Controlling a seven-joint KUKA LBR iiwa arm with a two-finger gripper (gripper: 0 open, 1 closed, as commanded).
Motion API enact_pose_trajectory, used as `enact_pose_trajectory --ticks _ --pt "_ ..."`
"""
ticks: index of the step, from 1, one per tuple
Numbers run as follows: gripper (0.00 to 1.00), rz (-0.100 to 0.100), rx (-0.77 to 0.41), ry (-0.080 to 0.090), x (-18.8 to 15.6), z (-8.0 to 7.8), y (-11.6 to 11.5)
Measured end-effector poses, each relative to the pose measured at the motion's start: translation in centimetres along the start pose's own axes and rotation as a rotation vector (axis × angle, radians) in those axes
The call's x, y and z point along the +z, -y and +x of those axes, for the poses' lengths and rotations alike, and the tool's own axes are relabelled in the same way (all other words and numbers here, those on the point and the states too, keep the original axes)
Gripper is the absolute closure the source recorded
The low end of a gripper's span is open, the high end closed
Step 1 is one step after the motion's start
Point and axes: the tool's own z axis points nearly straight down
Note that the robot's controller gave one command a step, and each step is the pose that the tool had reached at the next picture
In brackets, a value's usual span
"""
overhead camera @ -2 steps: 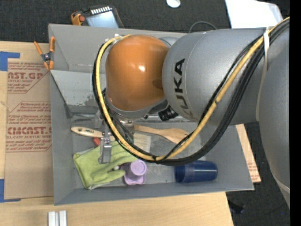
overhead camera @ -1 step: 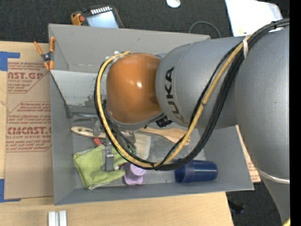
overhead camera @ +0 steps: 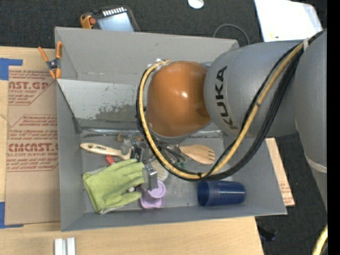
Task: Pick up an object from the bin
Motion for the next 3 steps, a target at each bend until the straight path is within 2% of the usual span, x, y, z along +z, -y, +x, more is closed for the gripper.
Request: enact_pose_trajectory --ticks 1,2,3 --pt "0.00 0.000 0.221 0.000 6.2 0.7 -0.3" --pt "0.00 0.001 0.244 -0.002 10.1 -1.7 0.0" --pt "0.00 0.000 0.064 -0.001 10.4 -3.1 -3.0"
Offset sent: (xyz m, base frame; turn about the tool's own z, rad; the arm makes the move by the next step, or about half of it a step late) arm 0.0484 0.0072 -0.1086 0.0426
